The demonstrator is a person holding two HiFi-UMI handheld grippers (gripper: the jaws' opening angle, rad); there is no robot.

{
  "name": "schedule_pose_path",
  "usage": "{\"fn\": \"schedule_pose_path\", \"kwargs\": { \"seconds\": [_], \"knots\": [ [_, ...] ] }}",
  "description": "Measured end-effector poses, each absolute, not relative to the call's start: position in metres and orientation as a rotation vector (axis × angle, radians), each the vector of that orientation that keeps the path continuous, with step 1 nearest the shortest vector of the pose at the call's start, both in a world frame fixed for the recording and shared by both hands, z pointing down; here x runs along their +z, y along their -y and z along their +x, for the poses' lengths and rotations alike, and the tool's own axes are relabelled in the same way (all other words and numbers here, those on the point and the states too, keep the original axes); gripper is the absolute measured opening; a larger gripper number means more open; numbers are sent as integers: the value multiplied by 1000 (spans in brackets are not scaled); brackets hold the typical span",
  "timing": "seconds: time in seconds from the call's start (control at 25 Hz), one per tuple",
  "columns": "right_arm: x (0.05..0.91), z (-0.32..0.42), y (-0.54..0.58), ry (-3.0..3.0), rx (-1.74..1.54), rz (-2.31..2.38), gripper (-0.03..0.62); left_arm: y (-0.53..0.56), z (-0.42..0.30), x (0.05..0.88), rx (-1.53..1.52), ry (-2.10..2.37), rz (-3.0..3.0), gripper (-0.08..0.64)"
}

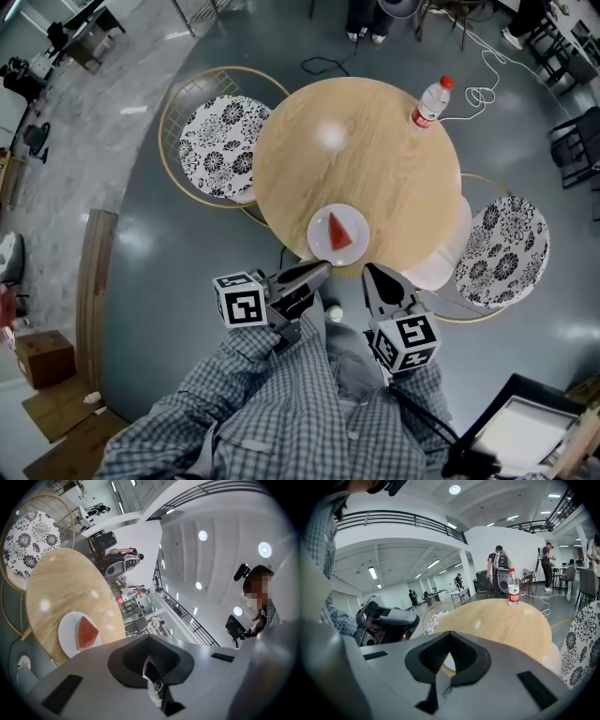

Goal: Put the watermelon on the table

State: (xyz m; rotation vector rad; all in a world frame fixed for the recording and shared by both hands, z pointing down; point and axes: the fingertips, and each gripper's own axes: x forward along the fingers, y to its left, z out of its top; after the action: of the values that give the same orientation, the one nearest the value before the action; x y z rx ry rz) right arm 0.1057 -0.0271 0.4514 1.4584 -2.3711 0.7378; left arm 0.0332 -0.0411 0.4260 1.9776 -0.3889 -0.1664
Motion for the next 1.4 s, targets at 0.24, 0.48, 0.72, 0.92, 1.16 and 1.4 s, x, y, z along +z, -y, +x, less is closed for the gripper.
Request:
{"fn": "schedule_pose_path", "kwargs": {
  "seconds": [0.24, 0.48, 0.72, 0.92, 1.16, 1.4],
  "knots": [
    [412, 124, 27, 2428, 650, 1558, 6, 30, 52, 392, -140, 340, 2106, 6],
    [383, 131, 28, 2497, 596, 1588, 6, 36, 57, 361, -201, 348, 2143, 6],
    [372, 137, 27, 2528, 636, 1638, 6, 39, 56, 343, -210, 366, 2192, 6],
    [363, 136, 30, 2526, 625, 1673, 6, 39, 55, 334, -201, 340, 2187, 6],
    [351, 131, 42, 2542, 683, 1734, 6, 46, 54, 324, -168, 290, 2236, 6],
    [339, 119, 54, 2556, 674, 1770, 6, 60, 49, 313, -147, 264, 2272, 6]
  ]
}}
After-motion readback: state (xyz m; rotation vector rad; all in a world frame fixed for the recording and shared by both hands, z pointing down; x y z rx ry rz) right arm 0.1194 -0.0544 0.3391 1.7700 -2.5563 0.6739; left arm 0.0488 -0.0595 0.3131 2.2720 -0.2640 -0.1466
